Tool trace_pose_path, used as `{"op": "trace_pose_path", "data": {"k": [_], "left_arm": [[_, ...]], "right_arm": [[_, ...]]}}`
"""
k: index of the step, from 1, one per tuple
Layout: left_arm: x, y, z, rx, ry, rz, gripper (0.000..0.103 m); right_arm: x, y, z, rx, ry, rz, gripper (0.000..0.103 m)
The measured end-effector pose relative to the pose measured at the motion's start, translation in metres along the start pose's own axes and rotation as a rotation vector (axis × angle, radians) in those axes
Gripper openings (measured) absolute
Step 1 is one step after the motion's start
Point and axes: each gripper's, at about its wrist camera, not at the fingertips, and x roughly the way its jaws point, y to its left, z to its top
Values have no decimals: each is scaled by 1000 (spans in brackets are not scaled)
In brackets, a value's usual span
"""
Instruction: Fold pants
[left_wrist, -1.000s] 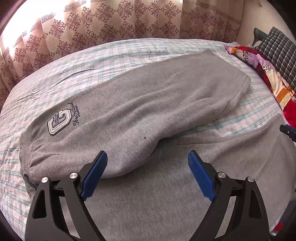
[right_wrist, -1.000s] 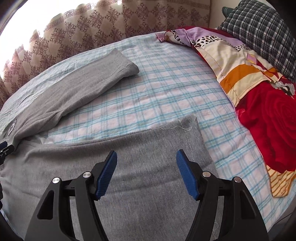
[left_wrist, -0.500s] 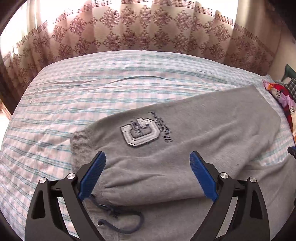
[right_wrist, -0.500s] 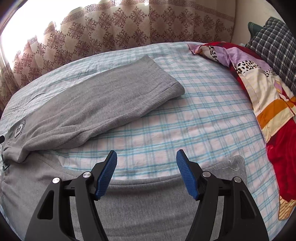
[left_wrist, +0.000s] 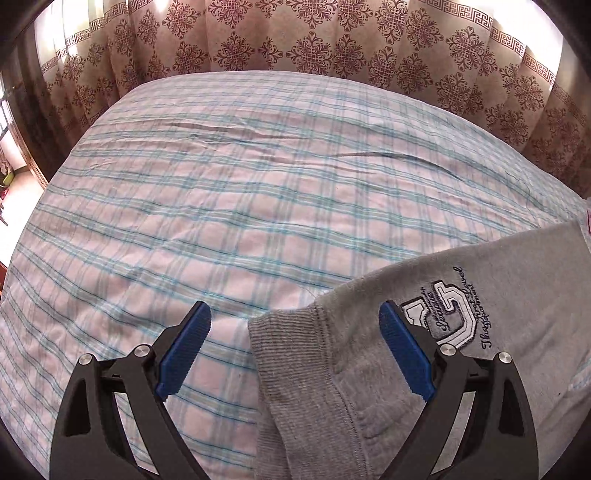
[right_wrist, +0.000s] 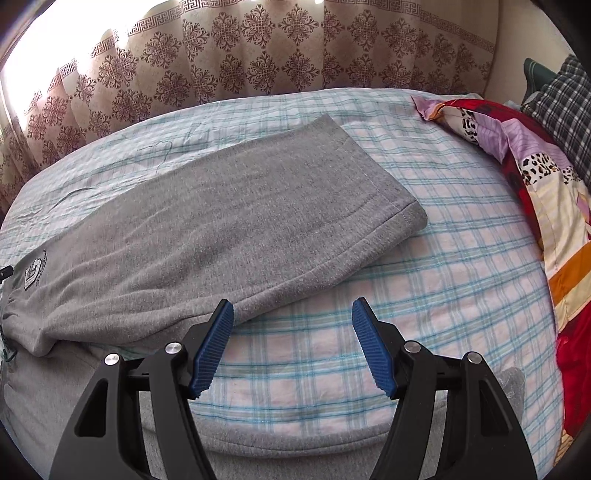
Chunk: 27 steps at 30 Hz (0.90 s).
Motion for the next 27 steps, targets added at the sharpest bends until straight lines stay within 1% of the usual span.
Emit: {"op": "trace_pose_path", "data": {"k": [4,7,8,9,10,11,12,13,14,15,16,17,20,24,27], "left_arm": [[24,5,0,13,55,-34,93],[32,3,-1,49,54,-42,93],[33,2,-1,61,49,-48,90],[32,0,-1,72,45,-62,86],[30,-2,-2,86,39,-79,75],[29,-4,-2,100,33,-96,62],[27,-7,-2,114,28,-110,56],[25,-12,-1,124,23,-126,44],[23,-14,-2,128,20,-147,36],[22,-16,-2,130,15,-151,34],[21,-18,-2,133,11,-159,29],[19,-20,-2,138,6,-165,26],[14,-19,-4,130,-7,-172,26],[12,-12,-3,110,-8,-183,26],[12,-10,-3,98,-1,-184,26]], "right_arm": [[11,5,9,0,6,-2,67],[19,6,16,5,13,4,67],[22,6,19,7,13,5,67],[25,5,23,10,12,7,67],[27,4,27,15,8,7,67],[30,1,33,24,2,4,67],[33,-3,40,37,-5,1,67],[36,-8,48,56,-12,-3,67],[40,-14,57,80,-17,-7,67],[45,-20,66,107,-18,-9,67],[50,-28,76,136,-19,-9,67],[55,-35,85,162,-19,-11,67],[74,-51,115,199,-11,-17,67],[104,-60,151,176,3,-35,67],[126,-65,172,187,16,-46,67]]}}
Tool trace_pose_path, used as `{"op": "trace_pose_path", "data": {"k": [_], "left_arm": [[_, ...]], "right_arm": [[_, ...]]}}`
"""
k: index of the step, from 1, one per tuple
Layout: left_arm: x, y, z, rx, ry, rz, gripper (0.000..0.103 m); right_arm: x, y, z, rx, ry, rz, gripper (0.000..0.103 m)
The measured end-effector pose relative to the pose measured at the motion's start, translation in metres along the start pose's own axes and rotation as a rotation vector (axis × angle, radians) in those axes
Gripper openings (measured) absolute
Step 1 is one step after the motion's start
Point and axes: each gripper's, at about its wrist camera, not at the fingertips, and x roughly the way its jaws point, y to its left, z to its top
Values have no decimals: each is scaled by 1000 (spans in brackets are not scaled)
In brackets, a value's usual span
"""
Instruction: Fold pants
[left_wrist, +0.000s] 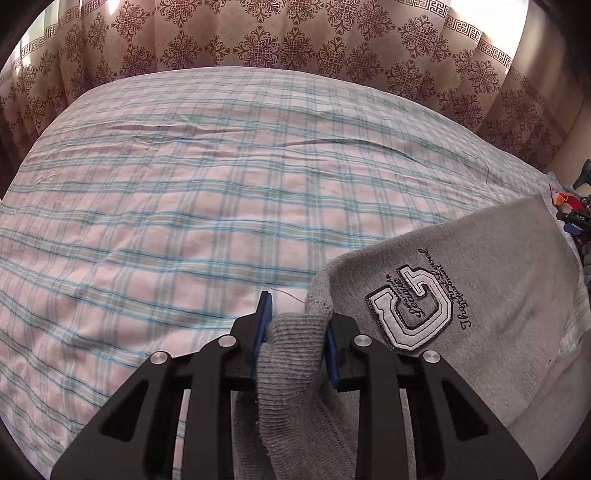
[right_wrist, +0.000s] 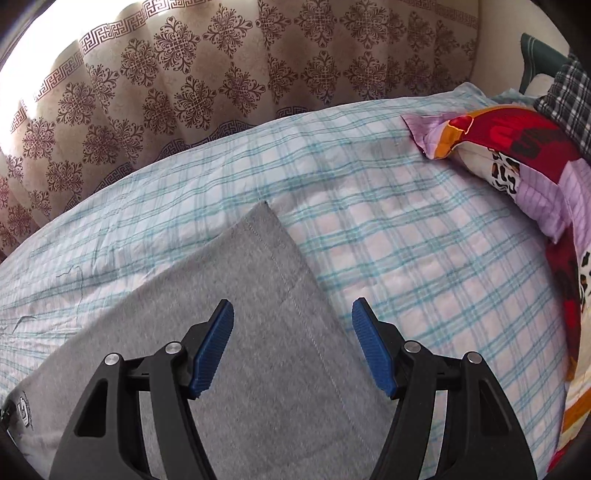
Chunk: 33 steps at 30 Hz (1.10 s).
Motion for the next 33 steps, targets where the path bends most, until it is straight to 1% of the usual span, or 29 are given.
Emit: {"op": "trace_pose_path", "data": {"k": [2,7,10,11,12,13,14,15,16,17,18,23,26,29,33], "left_arm": [[0,3,1,-9,4,-6,26],[-1,9,3,-51,-3,-30,26],[-3,12,2,-79,-13,-40,26],[-4,12,2,-83,-12,-41,26],[-4,12,2,-83,-12,-41,26],[-4,12,2,-83,-10,-42,26],[-3,12,2,-83,-10,-42,26],[-4,13,3,-83,-9,-43,26],[-4,14,3,-86,-8,-45,26],[-6,14,4,-93,-9,-49,26],[-8,14,6,-101,-11,-55,26],[-26,12,9,-109,-44,-74,26],[-42,11,8,-112,-67,-83,26],[-62,13,6,-127,-97,-98,26],[-93,15,1,-136,-137,-130,26]], "right_arm": [[13,1,13,11,4,-5,67],[49,-1,36,54,44,22,67],[69,4,39,62,70,61,67],[72,9,37,41,67,56,65],[74,17,35,-2,61,47,54],[75,25,33,-48,58,34,48],[75,32,32,-87,53,25,38],[74,38,32,-110,55,32,23],[71,40,33,-119,51,11,19],[66,40,34,-116,42,6,12],[59,38,37,-108,27,15,10],[2,32,51,-67,-80,61,9],[-38,26,53,-39,-149,92,9],[-77,12,50,-1,-205,125,9],[-124,-7,35,33,-254,165,9]]}}
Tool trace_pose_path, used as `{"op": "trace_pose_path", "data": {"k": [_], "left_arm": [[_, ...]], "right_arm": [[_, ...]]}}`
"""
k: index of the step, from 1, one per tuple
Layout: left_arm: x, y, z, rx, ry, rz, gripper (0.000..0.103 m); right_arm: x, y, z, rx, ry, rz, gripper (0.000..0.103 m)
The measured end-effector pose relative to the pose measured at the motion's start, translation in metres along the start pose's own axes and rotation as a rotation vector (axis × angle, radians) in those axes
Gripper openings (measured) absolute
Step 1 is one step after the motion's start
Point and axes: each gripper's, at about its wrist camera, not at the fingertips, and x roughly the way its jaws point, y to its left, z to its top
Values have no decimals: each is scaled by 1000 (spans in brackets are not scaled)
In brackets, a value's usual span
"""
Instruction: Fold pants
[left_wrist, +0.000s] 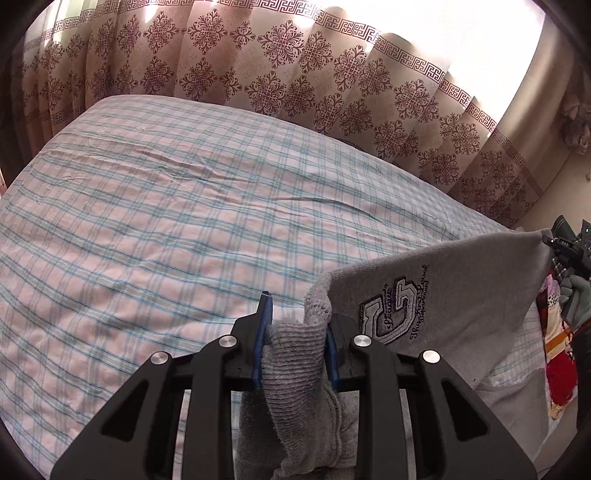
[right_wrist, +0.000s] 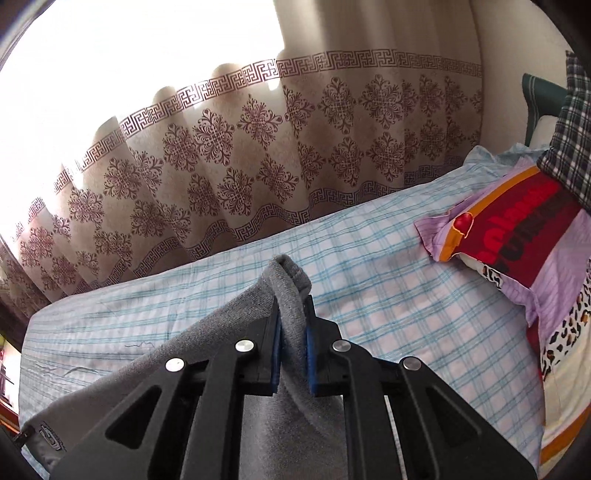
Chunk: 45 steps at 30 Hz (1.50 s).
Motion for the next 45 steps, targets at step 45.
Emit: {"op": "trace_pose_path", "data": {"k": [45], "left_arm": [[-137,-54,-185,384,30,-62,32]], "right_arm": [[-266,-197,-294,249,32,40,40]]}}
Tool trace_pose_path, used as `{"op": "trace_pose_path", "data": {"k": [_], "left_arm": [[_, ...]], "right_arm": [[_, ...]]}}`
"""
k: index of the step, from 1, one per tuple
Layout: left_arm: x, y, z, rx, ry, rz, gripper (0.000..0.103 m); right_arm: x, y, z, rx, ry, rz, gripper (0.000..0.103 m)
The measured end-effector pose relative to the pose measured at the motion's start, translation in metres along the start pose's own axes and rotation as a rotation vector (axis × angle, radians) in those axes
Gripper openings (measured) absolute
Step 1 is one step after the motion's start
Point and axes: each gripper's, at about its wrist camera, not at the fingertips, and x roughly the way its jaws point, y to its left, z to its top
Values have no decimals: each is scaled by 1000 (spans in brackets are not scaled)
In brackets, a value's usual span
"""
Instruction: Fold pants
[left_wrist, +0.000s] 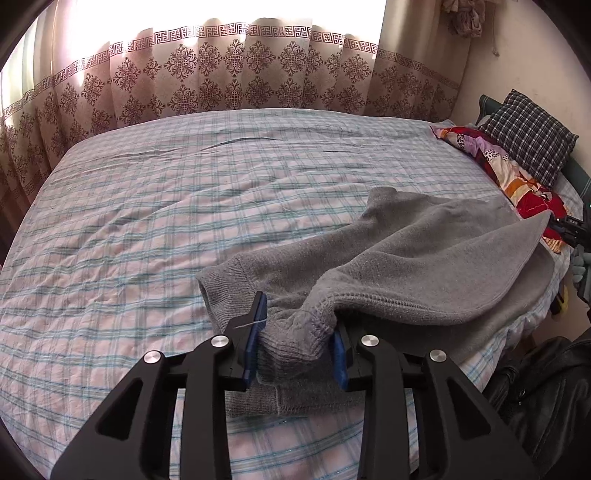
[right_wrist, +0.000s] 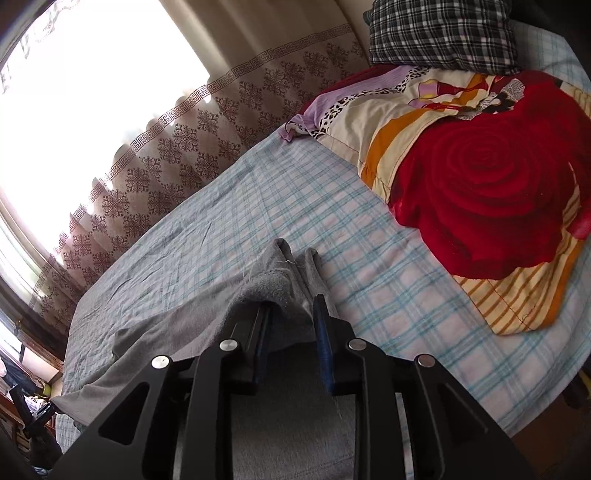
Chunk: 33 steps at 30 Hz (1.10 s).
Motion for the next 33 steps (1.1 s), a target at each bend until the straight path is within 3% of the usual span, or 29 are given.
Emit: {"op": "trace_pose_path", "data": {"k": [2,9,15,20,26,28,30,33], "left_arm": [[1,4,-1,-22,-3,-1,33],[1,7,-3,-38,-18,1,33],[2,14,-1,-81,-31,-12,33],[1,18,1,-94,-47,-23,33],[-2,22,4,-113,-77,-35,33],[-3,23,4,-129,-86,-43,33],[-3,24,5,-141,-87,-46,33],[-6,25,5,-139,-92,-37,33]], "right_arm": [[-7,-6,-4,6,-7,-29,52],[-31,-21,-18,79,-21,-71,52],[-29,-31,-39,285,63,144,52],[-22,-26,-60,381,114,227,52],[12,-21,-53,401,157,129,52],[21,-23,-48,401,156,89,44],[23,-19,-44,391,152,48,19],[5,-4,-36,307,110,-1,12]]}}
